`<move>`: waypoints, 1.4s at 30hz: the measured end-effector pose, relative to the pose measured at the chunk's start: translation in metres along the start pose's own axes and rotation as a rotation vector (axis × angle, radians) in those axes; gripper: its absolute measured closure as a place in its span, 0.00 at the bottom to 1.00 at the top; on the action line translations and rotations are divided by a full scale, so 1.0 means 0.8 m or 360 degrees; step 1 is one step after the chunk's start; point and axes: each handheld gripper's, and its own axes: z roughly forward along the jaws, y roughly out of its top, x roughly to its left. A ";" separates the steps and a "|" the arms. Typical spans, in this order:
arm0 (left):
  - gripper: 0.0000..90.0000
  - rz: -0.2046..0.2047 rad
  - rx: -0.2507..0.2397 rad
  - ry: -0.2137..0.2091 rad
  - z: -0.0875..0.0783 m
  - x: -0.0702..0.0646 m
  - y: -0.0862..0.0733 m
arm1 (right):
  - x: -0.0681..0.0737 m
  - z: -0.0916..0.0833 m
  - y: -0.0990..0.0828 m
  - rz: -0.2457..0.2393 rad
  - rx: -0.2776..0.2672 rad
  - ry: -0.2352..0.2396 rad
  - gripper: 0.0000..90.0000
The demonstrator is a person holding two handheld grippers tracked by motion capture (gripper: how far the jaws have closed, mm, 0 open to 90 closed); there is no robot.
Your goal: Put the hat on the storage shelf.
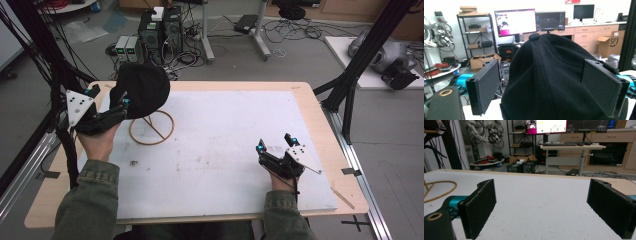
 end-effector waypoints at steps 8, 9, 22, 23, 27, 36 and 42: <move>0.18 -0.0031 -0.0042 0.0026 -0.020 0.007 -0.008 | 0.000 0.001 0.000 -0.0011 0.0001 0.0000 0.09; 0.18 -0.0029 -0.0042 0.0033 -0.023 0.009 -0.009 | -0.001 0.001 0.000 -0.0010 0.0004 0.0002 0.09; 0.20 -0.0111 -0.0009 0.0165 -0.063 0.028 -0.054 | 0.001 0.003 -0.001 -0.0015 0.0016 0.0004 0.09; 0.20 -0.0124 -0.0013 0.0175 -0.066 0.029 -0.057 | 0.000 0.002 -0.002 -0.0017 0.0019 0.0003 0.09; 0.20 -0.0131 -0.0011 0.0221 -0.080 0.034 -0.066 | 0.000 0.003 -0.002 -0.0020 0.0018 0.0003 0.09; 0.20 -0.0162 0.0052 0.0175 -0.108 0.041 -0.086 | 0.000 0.002 -0.002 -0.0006 0.0020 -0.0003 0.09; 0.20 -0.0191 0.0103 0.0176 -0.123 0.039 -0.109 | 0.000 0.004 -0.003 -0.0016 0.0019 -0.0002 0.09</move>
